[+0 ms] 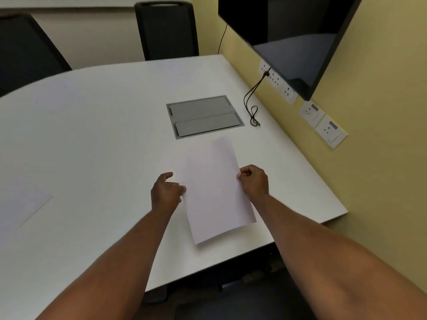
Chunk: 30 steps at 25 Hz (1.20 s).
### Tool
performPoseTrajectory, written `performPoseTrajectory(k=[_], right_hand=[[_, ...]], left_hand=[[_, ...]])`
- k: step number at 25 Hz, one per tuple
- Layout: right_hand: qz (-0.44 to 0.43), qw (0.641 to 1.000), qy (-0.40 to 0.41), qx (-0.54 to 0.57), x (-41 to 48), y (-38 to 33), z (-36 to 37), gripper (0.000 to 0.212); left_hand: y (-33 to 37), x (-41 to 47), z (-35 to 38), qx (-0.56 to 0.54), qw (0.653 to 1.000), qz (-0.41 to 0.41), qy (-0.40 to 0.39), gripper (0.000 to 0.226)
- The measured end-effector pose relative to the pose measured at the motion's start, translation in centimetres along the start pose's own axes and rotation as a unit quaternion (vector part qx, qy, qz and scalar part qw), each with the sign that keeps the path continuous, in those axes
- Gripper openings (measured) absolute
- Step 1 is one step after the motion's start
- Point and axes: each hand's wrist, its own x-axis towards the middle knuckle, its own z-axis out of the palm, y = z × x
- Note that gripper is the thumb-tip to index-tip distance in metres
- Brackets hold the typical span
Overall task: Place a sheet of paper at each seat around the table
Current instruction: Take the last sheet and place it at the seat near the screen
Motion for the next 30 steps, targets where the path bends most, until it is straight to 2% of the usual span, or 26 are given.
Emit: performPoseTrajectory(k=[11,20,30], right_hand=[[0.075,0.996,-0.026,-0.034,3.9,10.2,6.5,0.013],[0.103,0.992,-0.045,-0.063,4.7,12.6,9.5,0.015],[0.115,0.991,-0.038,-0.048,5.0,13.3,9.9,0.016]], left_hand=[[-9.1,6.0,4.1,0.080,0.996,-0.025,-0.022,0.055],[-11.8,7.1,5.0,0.138,0.989,-0.051,-0.013,0.051],[-12.4,6.7,5.5,0.198,0.979,-0.041,-0.008,0.051]])
